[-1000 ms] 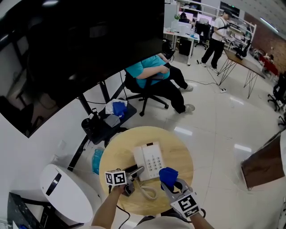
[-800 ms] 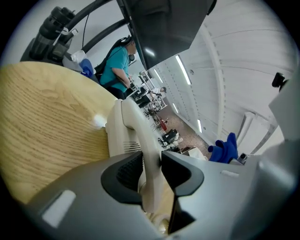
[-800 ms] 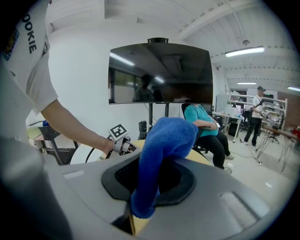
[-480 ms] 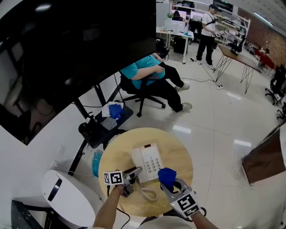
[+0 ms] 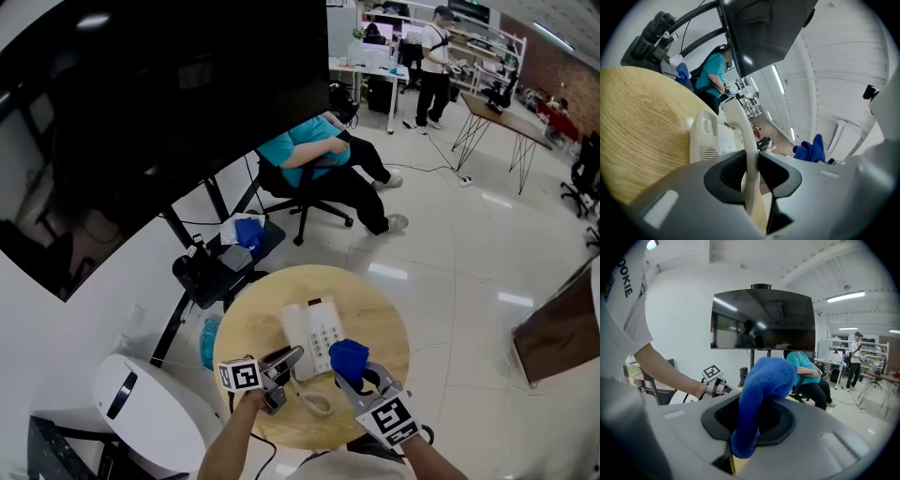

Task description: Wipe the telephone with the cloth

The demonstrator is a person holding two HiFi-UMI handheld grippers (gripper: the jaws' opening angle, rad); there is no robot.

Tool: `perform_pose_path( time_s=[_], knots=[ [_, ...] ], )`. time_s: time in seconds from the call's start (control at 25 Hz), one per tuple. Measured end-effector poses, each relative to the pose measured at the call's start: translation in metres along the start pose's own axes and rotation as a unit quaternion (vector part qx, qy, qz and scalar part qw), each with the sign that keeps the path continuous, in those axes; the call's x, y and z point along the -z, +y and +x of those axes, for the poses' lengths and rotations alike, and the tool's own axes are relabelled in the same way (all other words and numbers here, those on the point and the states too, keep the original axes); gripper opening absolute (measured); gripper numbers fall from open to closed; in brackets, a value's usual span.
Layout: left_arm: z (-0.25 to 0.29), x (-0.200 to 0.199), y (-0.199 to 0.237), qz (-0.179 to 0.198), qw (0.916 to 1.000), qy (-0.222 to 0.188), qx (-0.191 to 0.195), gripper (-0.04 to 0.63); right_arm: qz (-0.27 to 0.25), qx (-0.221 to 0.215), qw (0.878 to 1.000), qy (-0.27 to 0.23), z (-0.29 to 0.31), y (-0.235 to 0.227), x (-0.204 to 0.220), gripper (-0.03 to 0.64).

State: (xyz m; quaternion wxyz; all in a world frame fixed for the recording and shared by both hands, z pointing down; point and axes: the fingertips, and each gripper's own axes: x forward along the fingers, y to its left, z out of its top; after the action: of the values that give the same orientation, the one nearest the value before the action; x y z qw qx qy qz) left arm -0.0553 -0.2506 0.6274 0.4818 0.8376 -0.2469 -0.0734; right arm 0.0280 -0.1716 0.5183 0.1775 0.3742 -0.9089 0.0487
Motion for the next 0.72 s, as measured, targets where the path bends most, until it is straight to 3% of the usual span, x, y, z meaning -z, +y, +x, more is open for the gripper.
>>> perform_pose_path(
  time_s=[0.2,0.72],
  knots=[
    [-0.007,-0.004,-0.036,0.049,0.9988,-0.004,0.005,0.083,-0.017,-0.001,0.999,-0.030,-0.001,0.004,-0.026,0.061],
    [-0.022,0.001,-0.133,0.107,0.9911,-0.030,0.072,0.081,-0.068,-0.003,0.990,-0.124,0.003,0.008,-0.124,0.061]
  ],
)
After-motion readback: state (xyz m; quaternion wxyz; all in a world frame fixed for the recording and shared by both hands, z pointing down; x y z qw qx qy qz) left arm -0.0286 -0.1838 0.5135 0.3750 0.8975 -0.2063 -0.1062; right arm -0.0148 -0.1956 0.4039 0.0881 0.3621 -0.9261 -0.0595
